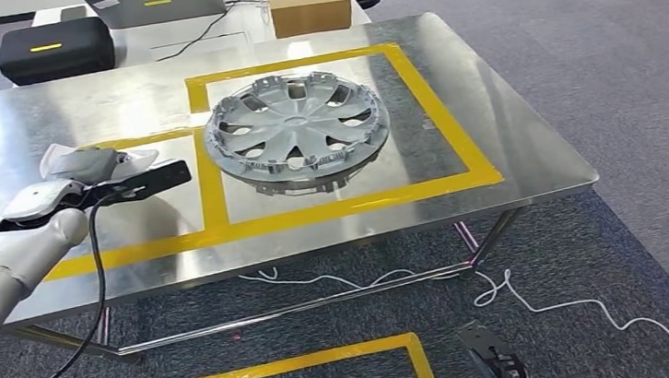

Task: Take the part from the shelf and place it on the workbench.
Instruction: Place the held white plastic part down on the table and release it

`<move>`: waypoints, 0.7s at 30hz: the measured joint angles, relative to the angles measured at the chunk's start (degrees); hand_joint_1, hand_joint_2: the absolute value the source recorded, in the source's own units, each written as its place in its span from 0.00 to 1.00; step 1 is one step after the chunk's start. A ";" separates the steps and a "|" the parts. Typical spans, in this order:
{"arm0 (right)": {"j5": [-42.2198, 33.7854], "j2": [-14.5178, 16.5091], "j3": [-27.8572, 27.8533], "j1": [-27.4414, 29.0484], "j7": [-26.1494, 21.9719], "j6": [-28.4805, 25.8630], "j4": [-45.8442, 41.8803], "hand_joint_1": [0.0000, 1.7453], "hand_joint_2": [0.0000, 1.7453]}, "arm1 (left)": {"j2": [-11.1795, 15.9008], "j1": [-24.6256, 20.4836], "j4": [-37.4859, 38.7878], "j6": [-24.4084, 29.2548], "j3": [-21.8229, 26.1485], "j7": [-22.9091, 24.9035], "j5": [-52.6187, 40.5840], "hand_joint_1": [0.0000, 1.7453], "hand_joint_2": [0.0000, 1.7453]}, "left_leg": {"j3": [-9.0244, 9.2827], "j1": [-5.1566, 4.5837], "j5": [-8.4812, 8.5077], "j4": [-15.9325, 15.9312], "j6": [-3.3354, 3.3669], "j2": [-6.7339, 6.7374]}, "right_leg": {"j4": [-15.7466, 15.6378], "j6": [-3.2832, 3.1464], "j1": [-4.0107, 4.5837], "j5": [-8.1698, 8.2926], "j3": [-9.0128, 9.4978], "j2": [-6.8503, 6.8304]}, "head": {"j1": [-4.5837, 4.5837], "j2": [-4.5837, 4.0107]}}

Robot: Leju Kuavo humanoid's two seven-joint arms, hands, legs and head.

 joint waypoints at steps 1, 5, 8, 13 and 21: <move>0.03 0.00 -0.01 -0.01 0.00 0.02 -0.01 0.00 0.00 | -0.02 0.00 0.01 -0.46 -0.02 -0.16 -0.18 1.00 1.00 | 0.00 0.00 0.00 0.00 0.00 0.00 | 0.00 0.00 0.00 0.00 0.00 0.00 | 0.01 0.00; 0.09 0.00 -0.01 -0.04 0.00 0.14 0.01 0.00 0.00 | -0.06 0.00 0.01 -2.08 -0.11 -0.69 -0.89 1.00 1.00 | 0.00 0.00 0.00 0.00 0.00 0.00 | 0.00 0.00 0.00 0.00 -0.01 0.01 | -0.01 0.01; 0.15 0.00 -0.01 -0.06 0.01 0.18 0.01 0.00 0.00 | -0.07 0.07 0.01 -2.31 -0.18 -0.75 -1.11 1.00 1.00 | 0.00 0.00 0.00 0.00 0.00 0.00 | 0.00 0.00 0.00 0.00 -0.01 0.00 | 0.00 0.01; 0.31 0.01 -0.01 -0.05 0.04 0.18 0.00 0.00 0.00 | -0.15 0.84 0.02 -2.52 -0.25 -0.69 -1.09 1.00 1.00 | 0.00 0.00 0.00 0.00 0.00 0.00 | 0.00 0.00 0.00 0.00 -0.01 0.01 | 0.00 0.01; 0.48 0.00 -0.02 -0.05 0.10 0.18 0.01 0.00 0.00 | -0.25 1.75 0.04 -2.85 -0.23 -0.60 -1.02 1.00 1.00 | -0.01 0.00 0.00 0.00 0.00 0.00 | 0.00 -0.01 0.00 0.00 -0.02 0.01 | 0.01 0.01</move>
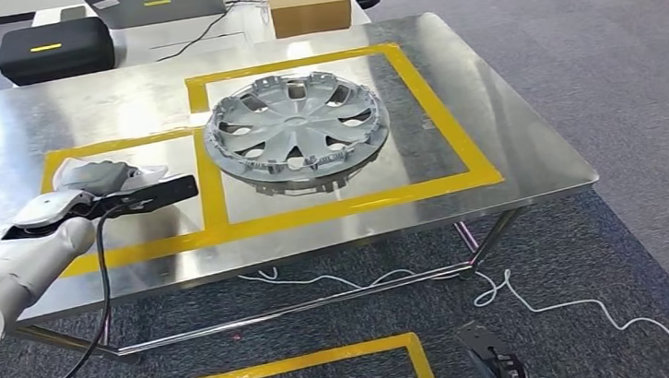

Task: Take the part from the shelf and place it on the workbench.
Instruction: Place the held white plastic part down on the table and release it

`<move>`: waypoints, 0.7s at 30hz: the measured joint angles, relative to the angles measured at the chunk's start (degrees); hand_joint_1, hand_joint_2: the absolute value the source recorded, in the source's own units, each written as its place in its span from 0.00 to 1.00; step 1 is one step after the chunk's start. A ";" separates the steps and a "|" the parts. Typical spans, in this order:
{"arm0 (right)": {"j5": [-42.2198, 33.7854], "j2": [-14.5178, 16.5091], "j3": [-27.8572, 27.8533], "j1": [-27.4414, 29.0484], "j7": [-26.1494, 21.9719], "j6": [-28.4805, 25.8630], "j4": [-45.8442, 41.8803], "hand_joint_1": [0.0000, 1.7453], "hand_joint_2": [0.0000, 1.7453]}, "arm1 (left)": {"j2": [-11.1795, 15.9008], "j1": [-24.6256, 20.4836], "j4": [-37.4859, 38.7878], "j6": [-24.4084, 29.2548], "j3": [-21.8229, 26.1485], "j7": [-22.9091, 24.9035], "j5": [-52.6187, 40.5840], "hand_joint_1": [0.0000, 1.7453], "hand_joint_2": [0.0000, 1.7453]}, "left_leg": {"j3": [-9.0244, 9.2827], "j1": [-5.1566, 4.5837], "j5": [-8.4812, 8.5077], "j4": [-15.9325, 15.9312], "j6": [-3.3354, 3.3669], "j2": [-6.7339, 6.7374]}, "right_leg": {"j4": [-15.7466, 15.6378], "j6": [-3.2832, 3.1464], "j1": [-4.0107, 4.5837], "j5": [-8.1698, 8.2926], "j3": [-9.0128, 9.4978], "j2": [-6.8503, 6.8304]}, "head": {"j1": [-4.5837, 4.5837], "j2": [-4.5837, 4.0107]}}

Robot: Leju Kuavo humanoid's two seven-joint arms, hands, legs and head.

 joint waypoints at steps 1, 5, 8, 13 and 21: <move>0.00 0.00 -0.01 0.00 0.01 0.00 0.01 0.00 0.00 | -0.02 0.02 0.01 -0.04 0.00 0.01 0.01 1.00 1.00 | 0.00 0.00 0.00 0.00 0.00 0.00 | 0.00 0.00 0.00 0.00 0.00 0.00 | 0.01 -0.01; 0.12 0.00 -0.01 0.00 0.01 0.02 -0.01 0.00 0.00 | -0.09 0.11 0.01 -0.71 0.10 0.29 0.14 1.00 1.00 | 0.00 0.00 0.00 0.00 0.00 0.00 | 0.00 0.00 0.00 0.00 0.00 0.00 | 0.00 0.00; 0.28 0.00 -0.01 -0.03 0.01 0.15 -0.02 0.00 0.00 | -0.26 0.15 0.01 -1.92 0.18 0.35 -0.41 1.00 1.00 | 0.00 0.00 0.00 0.00 0.00 0.00 | 0.00 0.00 0.00 0.00 0.00 0.00 | 0.00 -0.02; 0.67 0.01 -0.13 -0.10 -0.09 0.37 -0.02 0.00 0.00 | -0.45 0.15 0.01 -2.71 0.21 0.25 -1.86 0.25 1.00 | 0.00 0.00 0.00 0.00 0.00 0.00 | 0.00 0.00 0.00 0.00 0.00 0.00 | 0.00 0.00; 1.21 0.01 -0.43 -0.18 -0.19 0.51 -0.02 0.00 0.00 | -0.54 0.12 0.01 -4.35 0.59 -0.21 -2.13 0.00 1.00 | 0.00 0.00 0.00 0.00 0.00 0.00 | 0.00 0.00 0.00 0.00 0.00 0.00 | 0.00 0.00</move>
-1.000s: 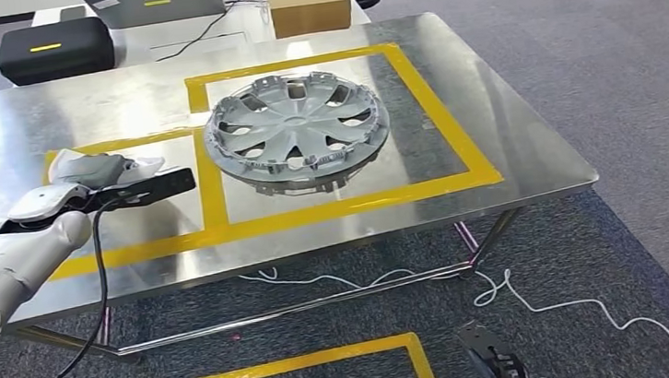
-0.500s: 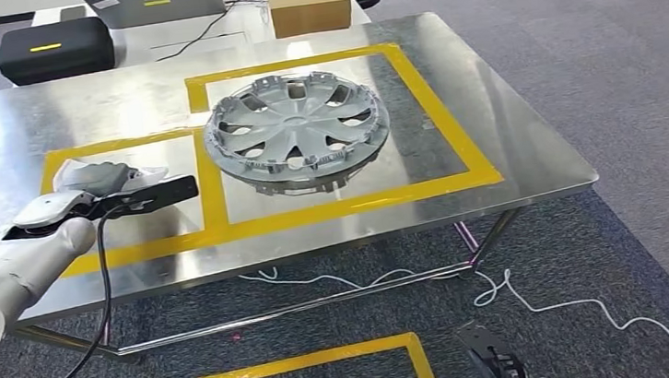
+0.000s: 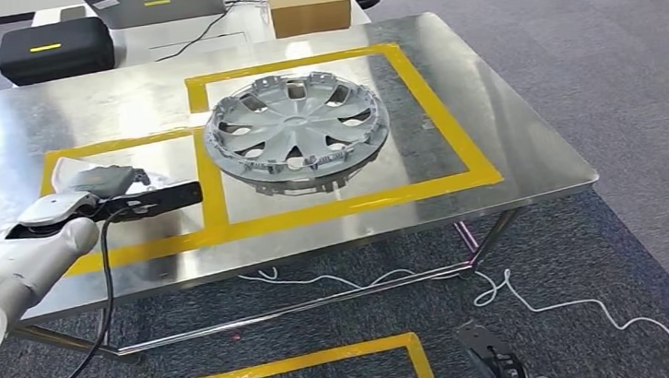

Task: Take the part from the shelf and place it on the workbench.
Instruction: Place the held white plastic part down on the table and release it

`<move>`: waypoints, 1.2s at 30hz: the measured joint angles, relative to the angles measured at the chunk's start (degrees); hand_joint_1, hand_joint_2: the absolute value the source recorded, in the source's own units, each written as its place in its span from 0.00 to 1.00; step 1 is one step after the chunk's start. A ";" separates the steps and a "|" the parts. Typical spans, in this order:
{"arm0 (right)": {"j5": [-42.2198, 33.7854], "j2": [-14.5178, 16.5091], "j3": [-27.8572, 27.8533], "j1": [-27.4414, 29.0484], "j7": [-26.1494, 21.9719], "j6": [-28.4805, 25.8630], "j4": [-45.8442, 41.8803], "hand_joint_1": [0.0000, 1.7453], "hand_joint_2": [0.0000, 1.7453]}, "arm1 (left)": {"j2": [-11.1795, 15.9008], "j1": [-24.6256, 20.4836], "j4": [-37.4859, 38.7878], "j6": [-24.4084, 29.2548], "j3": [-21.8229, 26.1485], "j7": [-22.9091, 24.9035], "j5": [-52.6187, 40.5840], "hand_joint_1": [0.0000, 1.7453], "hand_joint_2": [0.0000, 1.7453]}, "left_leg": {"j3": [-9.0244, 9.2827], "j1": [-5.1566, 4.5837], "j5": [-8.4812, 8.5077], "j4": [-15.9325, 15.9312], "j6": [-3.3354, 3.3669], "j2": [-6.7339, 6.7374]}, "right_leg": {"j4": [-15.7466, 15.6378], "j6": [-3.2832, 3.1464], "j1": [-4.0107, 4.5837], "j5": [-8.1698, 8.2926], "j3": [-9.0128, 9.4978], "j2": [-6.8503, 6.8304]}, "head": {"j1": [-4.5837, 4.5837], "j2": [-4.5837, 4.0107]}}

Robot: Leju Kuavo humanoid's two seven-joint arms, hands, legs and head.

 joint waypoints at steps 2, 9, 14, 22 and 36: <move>0.16 0.00 -0.03 -0.01 0.00 0.07 0.00 0.00 0.00 | 0.00 -0.01 0.00 -0.48 0.39 -0.03 -0.22 0.00 1.00 | 0.00 0.00 0.00 0.00 0.00 0.00 | 0.00 0.00 0.00 0.00 0.00 0.00 | 0.00 0.00; 0.62 0.01 -0.71 -0.03 -0.05 0.11 0.00 0.00 0.00 | 0.11 -0.04 0.00 -0.53 0.77 -0.07 -2.55 0.00 1.00 | 0.00 0.00 0.00 0.00 0.00 0.00 | 0.00 0.00 0.00 0.00 0.01 0.00 | -0.01 -0.01; 0.94 0.01 -1.18 -0.02 -0.10 0.15 0.00 0.00 0.00 | 0.37 -0.05 0.00 -0.49 1.39 -0.10 -2.83 0.00 1.00 | 0.00 0.00 0.00 0.00 0.00 0.00 | 0.00 0.00 0.00 0.00 0.01 -0.01 | -0.01 -0.01; 1.12 0.01 -1.77 0.02 -0.41 0.02 0.00 0.00 0.00 | 0.67 -0.10 -0.07 3.08 4.88 -3.43 -0.48 0.00 1.00 | 0.00 0.00 0.00 0.00 0.00 0.00 | 0.01 0.00 0.00 0.00 0.00 0.00 | -0.01 0.00; -0.19 0.00 -5.06 1.56 -2.29 -1.91 0.02 0.00 0.00 | 4.27 1.87 -7.99 9.32 8.73 -14.90 2.39 0.00 1.00 | 0.00 0.00 -0.01 0.00 -0.02 0.00 | 0.01 -0.02 0.00 -0.02 0.00 0.01 | 0.00 -0.01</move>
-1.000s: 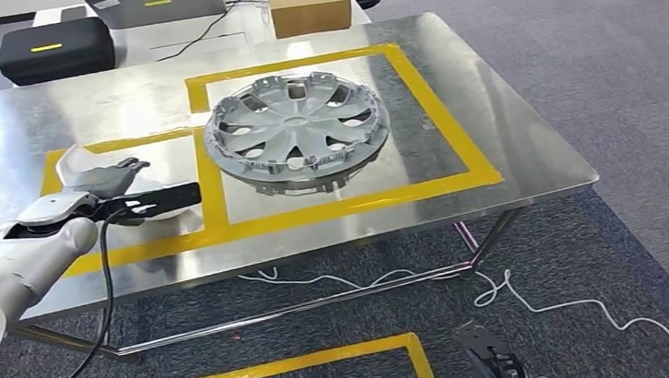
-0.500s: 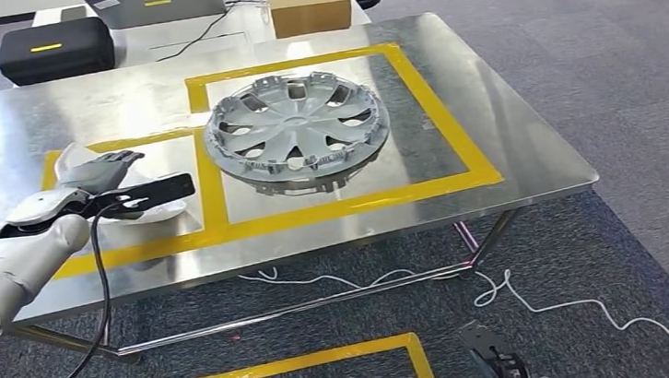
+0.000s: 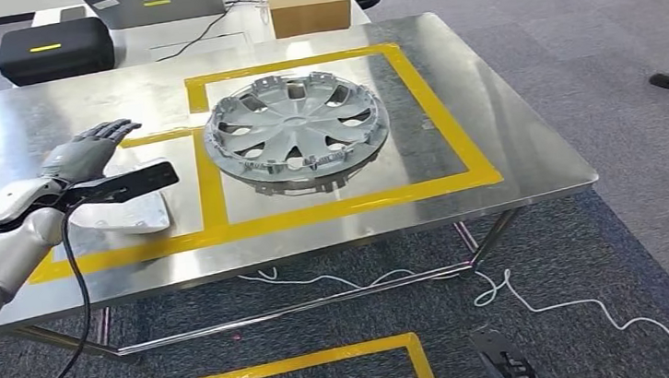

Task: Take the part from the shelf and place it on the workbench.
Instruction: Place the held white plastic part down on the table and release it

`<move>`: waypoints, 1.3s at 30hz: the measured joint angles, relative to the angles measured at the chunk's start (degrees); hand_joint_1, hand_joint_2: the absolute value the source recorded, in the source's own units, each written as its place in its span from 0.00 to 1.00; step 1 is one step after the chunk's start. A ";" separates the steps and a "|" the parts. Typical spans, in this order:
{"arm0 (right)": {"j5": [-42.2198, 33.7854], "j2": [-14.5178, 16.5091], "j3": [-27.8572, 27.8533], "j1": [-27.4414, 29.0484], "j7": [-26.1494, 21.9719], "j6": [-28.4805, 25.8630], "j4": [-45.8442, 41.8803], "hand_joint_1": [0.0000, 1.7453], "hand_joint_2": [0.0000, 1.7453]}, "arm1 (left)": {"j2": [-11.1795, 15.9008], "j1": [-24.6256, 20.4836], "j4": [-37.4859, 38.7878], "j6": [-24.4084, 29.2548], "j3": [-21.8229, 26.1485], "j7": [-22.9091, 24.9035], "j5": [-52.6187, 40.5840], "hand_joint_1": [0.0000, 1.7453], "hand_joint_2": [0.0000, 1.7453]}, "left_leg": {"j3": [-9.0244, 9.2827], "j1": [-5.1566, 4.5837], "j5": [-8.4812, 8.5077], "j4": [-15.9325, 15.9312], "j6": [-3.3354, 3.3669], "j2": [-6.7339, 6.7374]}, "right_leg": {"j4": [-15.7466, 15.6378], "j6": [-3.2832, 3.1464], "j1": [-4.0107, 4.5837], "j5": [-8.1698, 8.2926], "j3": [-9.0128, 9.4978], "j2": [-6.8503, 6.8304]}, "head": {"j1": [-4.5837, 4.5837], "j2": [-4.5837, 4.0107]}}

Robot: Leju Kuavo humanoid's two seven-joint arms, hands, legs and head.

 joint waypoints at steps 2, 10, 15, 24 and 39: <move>-0.15 -0.01 -0.63 0.44 -0.21 -0.26 0.00 0.00 0.00 | 1.28 2.20 -3.61 0.02 0.89 -1.07 1.85 0.00 1.00 | 0.00 0.00 -0.01 0.00 -0.02 0.00 | 0.00 -0.04 0.00 -0.03 0.00 0.00 | -0.01 0.01; 0.20 -0.01 -2.48 1.25 -0.58 -0.60 0.00 0.00 0.00 | 5.15 15.53 -19.51 -1.08 5.43 -5.97 10.37 0.00 1.00 | 0.01 0.00 -0.09 -0.01 -0.11 0.01 | 0.01 -0.15 0.00 -0.12 -0.04 0.04 | 0.00 0.00; 0.34 -0.01 -2.75 1.25 -0.74 -0.62 0.00 0.00 0.00 | 5.47 17.57 -21.63 -1.05 6.09 -7.33 11.45 0.00 1.00 | 0.01 0.00 -0.10 -0.01 -0.11 0.01 | 0.01 -0.17 0.00 -0.14 -0.04 0.04 | 0.01 0.01; 1.64 -0.01 -3.59 1.22 -1.25 -0.44 0.00 0.00 0.00 | 7.79 35.43 -39.62 0.86 9.50 -14.26 14.15 0.00 1.00 | 0.02 0.01 -0.20 -0.02 -0.22 0.02 | 0.01 -0.25 0.01 -0.25 -0.04 0.06 | -0.01 0.01; 0.45 0.08 -7.63 1.81 -0.93 -1.57 0.00 0.00 0.00 | -0.15 60.59 -47.51 13.05 29.90 -19.65 22.95 0.00 0.00 | 0.06 0.04 -0.49 -0.02 -0.28 0.09 | 0.01 -0.32 0.02 -0.50 -0.06 0.12 | -0.01 0.01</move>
